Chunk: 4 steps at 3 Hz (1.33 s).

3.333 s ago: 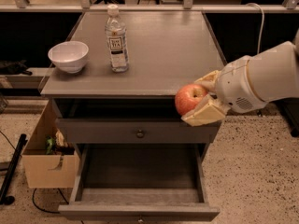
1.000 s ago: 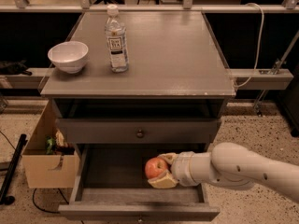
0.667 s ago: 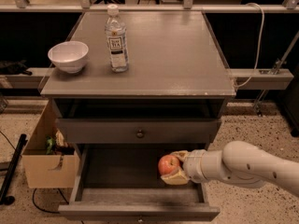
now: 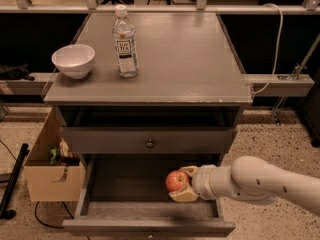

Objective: Place apple into middle drawer

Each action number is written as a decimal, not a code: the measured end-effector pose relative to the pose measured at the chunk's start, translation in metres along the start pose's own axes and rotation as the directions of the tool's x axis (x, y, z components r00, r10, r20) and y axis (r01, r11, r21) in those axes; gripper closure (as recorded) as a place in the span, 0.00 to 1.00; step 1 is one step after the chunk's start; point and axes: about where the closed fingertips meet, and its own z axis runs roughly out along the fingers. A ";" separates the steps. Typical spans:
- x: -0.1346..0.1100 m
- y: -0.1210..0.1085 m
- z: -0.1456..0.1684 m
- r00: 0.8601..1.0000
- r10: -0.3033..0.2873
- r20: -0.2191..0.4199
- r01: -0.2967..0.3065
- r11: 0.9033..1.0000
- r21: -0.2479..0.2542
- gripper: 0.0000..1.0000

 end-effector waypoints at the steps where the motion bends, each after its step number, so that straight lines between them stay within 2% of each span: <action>1: 0.022 0.006 0.032 1.000 0.005 -0.010 -0.006 0.999 -0.034 1.00; 2: 0.039 0.001 0.075 1.000 0.027 0.001 -0.026 0.997 -0.077 1.00; 3: 0.041 -0.010 0.102 0.999 0.036 0.022 -0.034 0.995 -0.095 1.00; 4: 0.055 -0.019 0.132 0.999 0.049 0.017 -0.047 0.995 -0.092 1.00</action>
Offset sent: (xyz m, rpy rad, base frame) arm 0.0210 0.0290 -0.1134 0.0496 0.1019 0.0385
